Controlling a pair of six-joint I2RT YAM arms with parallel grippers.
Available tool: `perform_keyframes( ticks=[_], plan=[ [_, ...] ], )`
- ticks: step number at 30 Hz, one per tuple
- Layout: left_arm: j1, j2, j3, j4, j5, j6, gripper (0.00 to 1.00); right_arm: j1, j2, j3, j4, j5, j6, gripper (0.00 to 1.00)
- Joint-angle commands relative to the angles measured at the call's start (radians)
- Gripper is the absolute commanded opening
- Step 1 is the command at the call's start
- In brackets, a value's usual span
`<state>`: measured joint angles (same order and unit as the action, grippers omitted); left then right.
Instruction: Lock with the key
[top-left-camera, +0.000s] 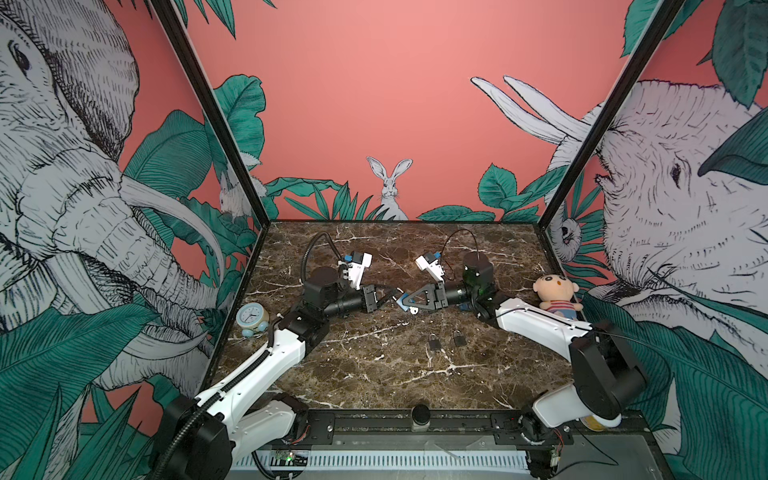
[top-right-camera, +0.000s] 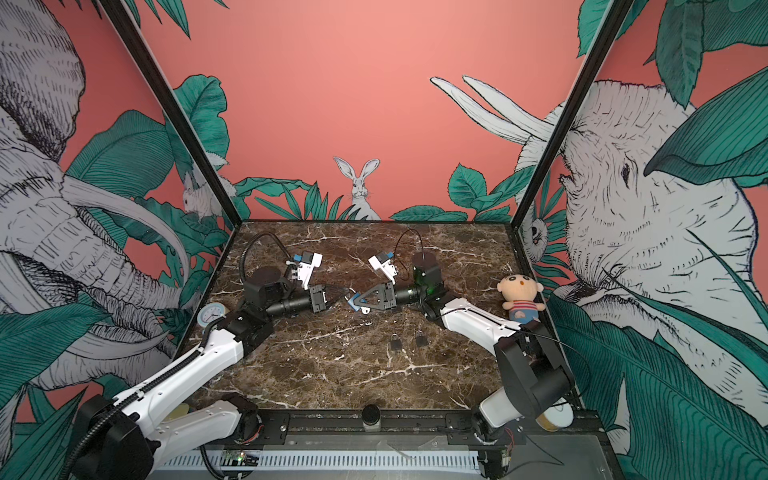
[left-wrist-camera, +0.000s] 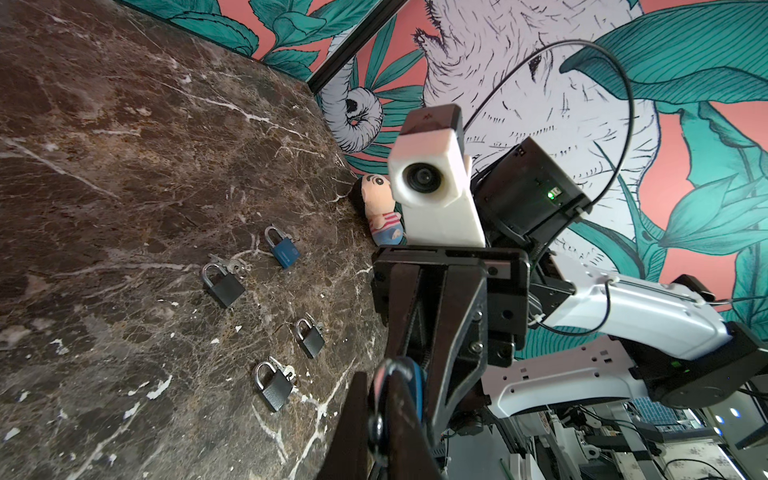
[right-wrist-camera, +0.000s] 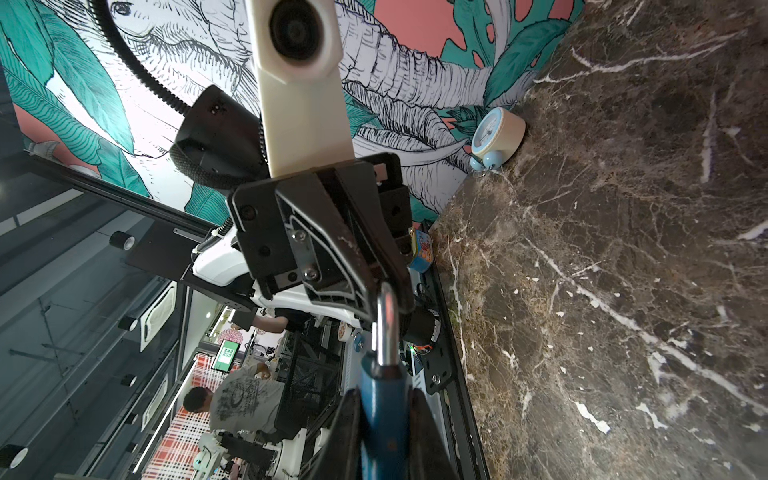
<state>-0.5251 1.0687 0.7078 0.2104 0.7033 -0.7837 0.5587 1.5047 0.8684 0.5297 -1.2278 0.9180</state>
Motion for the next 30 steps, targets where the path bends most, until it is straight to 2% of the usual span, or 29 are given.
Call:
perform_keyframes(
  ticks=[1,3,11,15,18,25,29,30],
  plan=[
    [-0.024,-0.003,0.053,0.043,0.12,-0.017,0.12,0.02,-0.002,-0.005,0.053,0.103,-0.006,0.0],
    [-0.024,-0.005,0.052,0.045,0.12,-0.018,0.17,0.02,-0.001,-0.002,0.051,0.103,-0.007,0.0],
    [-0.024,-0.01,0.05,0.045,0.12,-0.021,0.19,0.021,0.01,0.0,0.081,0.097,0.014,0.0],
    [-0.023,-0.012,0.047,0.044,0.119,-0.02,0.13,0.023,0.012,0.004,0.085,0.097,0.021,0.0],
    [-0.02,-0.01,0.042,0.045,0.118,-0.021,0.0,0.024,0.009,0.003,0.085,0.101,0.022,0.0],
    [-0.017,-0.031,0.021,0.051,0.082,-0.023,0.0,0.023,0.018,0.006,0.093,0.116,0.027,0.0],
    [0.006,-0.064,0.011,0.026,0.038,-0.017,0.0,0.018,0.011,-0.01,0.125,0.129,0.043,0.27],
    [0.015,-0.075,0.01,0.014,0.027,-0.013,0.0,0.016,0.005,-0.017,0.127,0.139,0.042,0.3]
  ],
)
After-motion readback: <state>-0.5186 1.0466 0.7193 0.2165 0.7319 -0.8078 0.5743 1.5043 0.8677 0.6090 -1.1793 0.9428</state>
